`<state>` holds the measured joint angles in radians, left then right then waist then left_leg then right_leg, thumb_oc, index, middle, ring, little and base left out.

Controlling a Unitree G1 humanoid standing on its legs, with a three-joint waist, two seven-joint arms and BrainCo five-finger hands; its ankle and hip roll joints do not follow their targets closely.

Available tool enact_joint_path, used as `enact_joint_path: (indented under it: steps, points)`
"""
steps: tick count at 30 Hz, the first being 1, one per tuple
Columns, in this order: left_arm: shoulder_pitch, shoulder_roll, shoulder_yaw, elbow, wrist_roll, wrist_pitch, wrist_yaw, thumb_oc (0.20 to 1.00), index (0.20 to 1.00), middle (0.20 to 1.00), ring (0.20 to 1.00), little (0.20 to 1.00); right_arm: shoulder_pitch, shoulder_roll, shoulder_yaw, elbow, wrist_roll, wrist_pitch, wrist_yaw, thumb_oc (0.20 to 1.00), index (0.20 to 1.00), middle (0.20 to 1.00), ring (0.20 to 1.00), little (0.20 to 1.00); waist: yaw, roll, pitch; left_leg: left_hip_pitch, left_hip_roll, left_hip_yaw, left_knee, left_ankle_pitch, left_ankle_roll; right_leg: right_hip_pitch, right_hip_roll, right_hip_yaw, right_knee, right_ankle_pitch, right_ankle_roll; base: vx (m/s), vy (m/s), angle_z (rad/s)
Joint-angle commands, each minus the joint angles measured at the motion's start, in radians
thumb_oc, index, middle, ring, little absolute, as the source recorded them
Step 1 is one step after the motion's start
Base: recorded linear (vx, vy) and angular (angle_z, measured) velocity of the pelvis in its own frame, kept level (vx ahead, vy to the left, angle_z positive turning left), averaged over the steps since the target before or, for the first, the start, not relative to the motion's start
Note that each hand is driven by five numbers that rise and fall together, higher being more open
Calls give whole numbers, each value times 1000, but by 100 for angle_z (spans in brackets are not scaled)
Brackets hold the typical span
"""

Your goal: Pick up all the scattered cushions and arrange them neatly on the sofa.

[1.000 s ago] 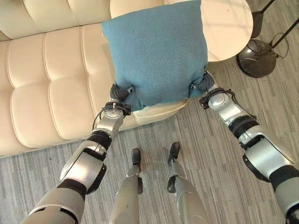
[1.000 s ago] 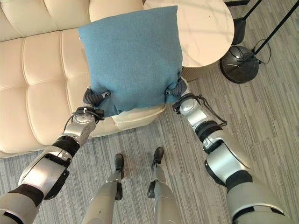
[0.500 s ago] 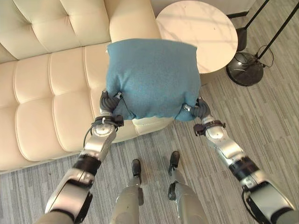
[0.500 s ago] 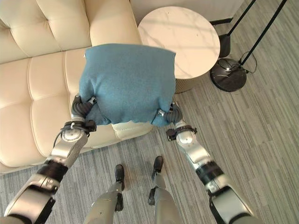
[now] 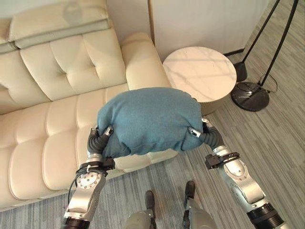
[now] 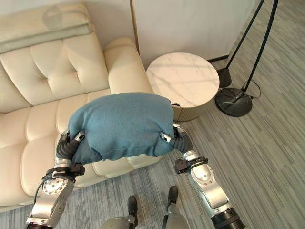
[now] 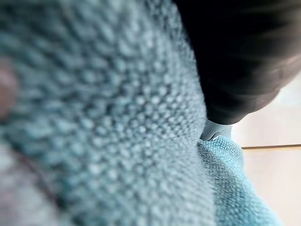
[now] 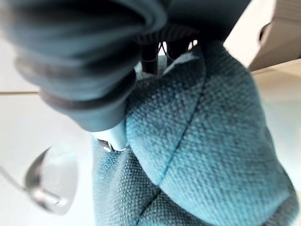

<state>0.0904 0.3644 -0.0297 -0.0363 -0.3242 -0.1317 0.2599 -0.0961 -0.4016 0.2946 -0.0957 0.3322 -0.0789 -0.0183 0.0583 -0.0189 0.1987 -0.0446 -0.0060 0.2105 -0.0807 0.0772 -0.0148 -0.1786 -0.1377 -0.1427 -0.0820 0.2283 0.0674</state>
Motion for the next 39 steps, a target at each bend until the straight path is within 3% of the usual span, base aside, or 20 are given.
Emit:
enact_joint_path:
  steps: [1,5,6,7,8,12,14,15,18,20,24,27,33,39]
  points:
    - [-77,3,-31,-85,65,-124,-43,200,200,200,200,200,-34,81,-3,-118,7,-147,59,200,200,200,200,200,7,-4,-129,3,-14,-120,-2,-86,5,100,-25,-7,74,-190,86,0,0,0]
    - [-74,4,-22,-84,62,-125,-33,200,200,200,200,200,-35,90,-9,-122,2,-155,51,200,200,200,200,200,13,0,-123,7,-11,-120,-3,-82,9,90,-24,12,119,-191,93,-105,-10,-1]
    - [-95,11,-34,-73,52,-131,-28,200,200,200,200,200,-34,91,-18,-121,-11,-162,36,200,200,200,200,200,-1,6,-101,-6,-6,-136,7,-65,14,67,13,100,217,-229,87,-147,-9,-2]
    - [-96,11,-34,-72,52,-132,-28,200,200,200,200,200,-34,91,-18,-121,-11,-162,36,200,200,200,200,200,1,6,-102,-7,-6,-134,7,-66,14,62,14,102,224,-232,86,-309,-48,15]
    - [-119,16,-45,-61,50,-137,-22,200,200,200,200,200,-42,89,-22,-112,-13,-177,16,200,200,200,200,200,-5,11,-93,-46,-4,-160,36,-48,18,55,79,194,307,-301,64,-210,-85,23]
    - [-119,20,-47,-66,54,-137,-18,200,200,200,200,200,-58,86,-14,-109,-20,-183,1,200,200,200,200,200,17,-10,-109,-93,-12,-207,39,-2,-6,132,104,202,210,-342,17,-159,-198,48]
    - [-127,17,-54,-60,53,-138,-19,200,200,200,200,200,-57,76,-19,-105,-23,-188,-8,200,200,200,200,200,21,-10,-103,-143,2,-228,36,49,-49,138,123,195,163,-348,-1,-260,-273,42]
    - [-146,11,-71,-56,39,-137,-19,200,200,200,200,200,-52,57,-35,-102,-29,-185,-26,200,200,200,200,200,14,1,-93,-206,9,-234,29,93,-80,122,132,159,130,-336,-12,-288,-215,52]
    - [-169,0,-97,-49,38,-135,-18,200,200,200,200,200,-49,40,-49,-98,-43,-187,-45,200,200,200,200,200,-9,10,-89,-241,19,-194,33,96,-73,101,126,110,122,-324,-10,-217,-74,84]
    - [-190,-9,-123,-42,36,-133,-26,200,200,200,200,200,-39,29,-61,-90,-66,-182,-64,200,200,200,200,200,-38,10,-89,-227,50,-93,50,66,-50,79,103,56,123,-310,-3,-196,-6,65]
    - [-216,-16,-161,-36,47,-137,-48,200,200,200,200,200,-14,17,-73,-97,-69,-188,-55,200,200,200,200,200,-86,-19,-89,-160,62,-11,184,-70,-42,90,44,-31,100,-276,-2,-103,12,102]
    - [-226,-21,-179,-32,44,-139,-56,200,200,200,200,200,-8,21,-84,-101,-68,-190,-48,200,200,200,200,200,-105,-17,-108,-102,83,45,148,-90,-43,109,36,-75,73,-265,11,52,74,91]
    - [-209,-6,-169,-23,63,-126,-64,200,200,200,200,200,-26,39,-78,-83,-69,-181,-39,200,200,200,200,200,-83,-43,-115,-94,63,29,154,-118,-25,159,13,-88,70,-267,20,126,123,22]
    - [-177,32,-108,-32,79,-124,-65,200,200,200,200,200,-35,66,-68,-91,-62,-176,-5,200,200,200,200,200,-33,-63,-111,-130,7,-8,204,-183,24,142,-42,-70,137,-283,46,137,239,5]
